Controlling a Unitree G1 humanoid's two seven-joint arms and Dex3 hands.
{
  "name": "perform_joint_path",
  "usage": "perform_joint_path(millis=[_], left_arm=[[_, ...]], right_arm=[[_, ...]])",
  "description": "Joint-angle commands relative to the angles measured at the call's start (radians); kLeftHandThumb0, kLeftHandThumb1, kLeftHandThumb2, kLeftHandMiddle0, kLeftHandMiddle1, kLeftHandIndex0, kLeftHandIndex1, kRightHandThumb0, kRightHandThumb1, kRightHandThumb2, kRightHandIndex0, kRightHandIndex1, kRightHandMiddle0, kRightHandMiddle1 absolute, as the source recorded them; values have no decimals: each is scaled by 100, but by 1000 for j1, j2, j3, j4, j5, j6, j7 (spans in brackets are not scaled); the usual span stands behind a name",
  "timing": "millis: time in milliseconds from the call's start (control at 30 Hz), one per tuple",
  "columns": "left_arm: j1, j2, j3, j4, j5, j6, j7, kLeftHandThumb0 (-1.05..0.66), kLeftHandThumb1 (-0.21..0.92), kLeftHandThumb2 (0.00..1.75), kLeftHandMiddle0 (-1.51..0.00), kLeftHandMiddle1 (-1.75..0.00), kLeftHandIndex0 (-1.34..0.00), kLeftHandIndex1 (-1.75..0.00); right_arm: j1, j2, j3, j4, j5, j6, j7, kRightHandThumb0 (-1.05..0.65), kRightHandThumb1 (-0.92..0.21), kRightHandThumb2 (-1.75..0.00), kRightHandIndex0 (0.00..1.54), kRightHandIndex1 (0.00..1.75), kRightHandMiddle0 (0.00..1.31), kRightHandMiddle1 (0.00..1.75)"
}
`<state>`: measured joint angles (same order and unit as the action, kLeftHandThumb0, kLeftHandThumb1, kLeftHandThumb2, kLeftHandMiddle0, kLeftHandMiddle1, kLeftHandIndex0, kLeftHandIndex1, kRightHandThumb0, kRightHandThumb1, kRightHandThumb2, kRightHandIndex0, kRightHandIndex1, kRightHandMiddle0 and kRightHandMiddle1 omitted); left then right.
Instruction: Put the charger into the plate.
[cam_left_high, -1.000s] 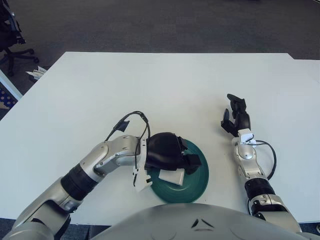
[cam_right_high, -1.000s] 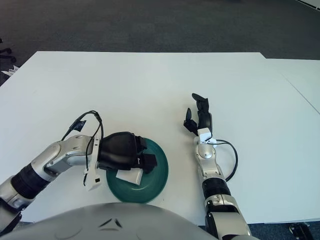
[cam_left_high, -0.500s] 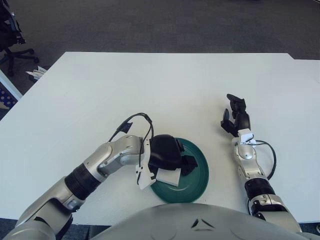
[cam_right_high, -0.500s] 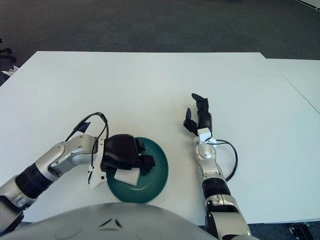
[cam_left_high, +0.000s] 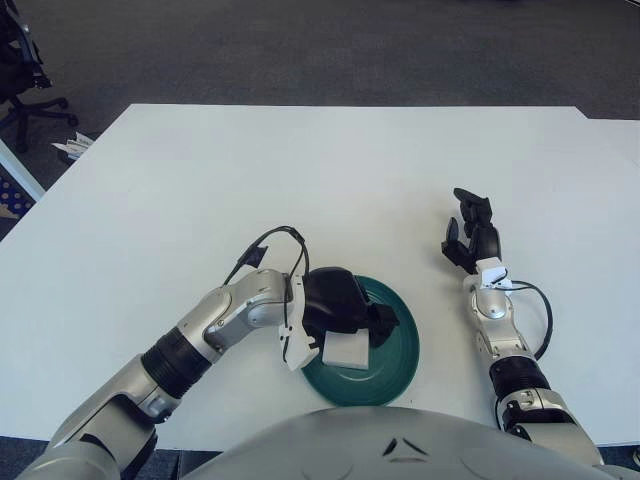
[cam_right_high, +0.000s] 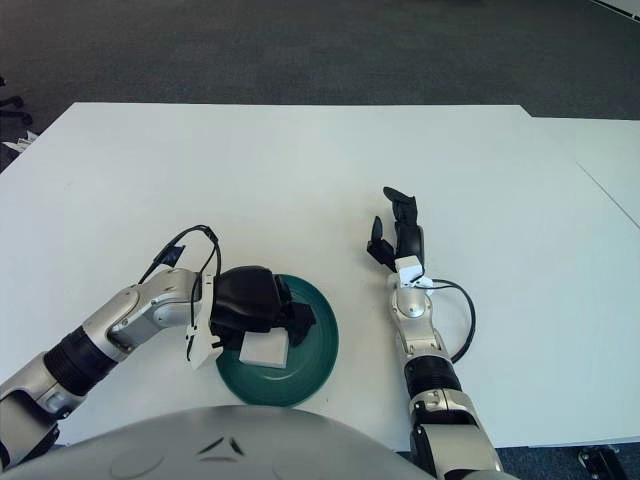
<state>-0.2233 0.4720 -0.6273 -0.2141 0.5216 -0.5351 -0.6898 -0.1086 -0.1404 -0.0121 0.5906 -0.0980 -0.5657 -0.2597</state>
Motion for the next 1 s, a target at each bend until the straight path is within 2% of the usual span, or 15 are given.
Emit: perform_joint_path(millis=[0, 133, 233, 467, 667, 767, 967], left_arm=[[-4, 19, 10, -77, -36, 75, -74, -104, 92, 86, -18, -51, -1, -69], [14, 24, 17, -110, 0, 120, -85, -105, 92, 94, -20, -23, 0, -48], [26, 40, 26, -156, 1, 153, -107, -105, 92, 95, -15, -10, 0, -31], [28, 51, 29, -184, -16, 181, -123, -105, 92, 93, -5, -1, 0, -9], [11, 51, 42, -179, -43, 180, -120, -105, 92, 91, -1, 0, 0, -1], [-16, 56, 61, -140, -64, 161, -114, -105, 92, 90, 0, 0, -1, -1], [-170, 17, 52, 55, -77, 127, -129, -105, 92, 89, 0, 0, -3, -2]], right_arm=[[164, 38, 23, 145, -32, -28, 1, -69, -92, -92, 36, 0, 0, 80], [165, 44, 21, 141, -21, -36, 11, -67, -92, -92, 37, 0, 0, 80], [165, 46, 21, 139, -19, -37, 15, -67, -92, -92, 37, 1, 0, 80], [165, 52, 20, 137, -22, -38, 9, -67, -92, -92, 39, 1, 0, 81], [159, 50, 23, 148, -32, -36, 0, -69, -92, -92, 39, 1, 0, 81], [152, 50, 24, 160, -40, -32, -12, -69, -92, -92, 39, 1, 0, 81], [142, 56, 26, 161, -40, -24, -24, -68, -92, -88, 41, 2, 0, 83]])
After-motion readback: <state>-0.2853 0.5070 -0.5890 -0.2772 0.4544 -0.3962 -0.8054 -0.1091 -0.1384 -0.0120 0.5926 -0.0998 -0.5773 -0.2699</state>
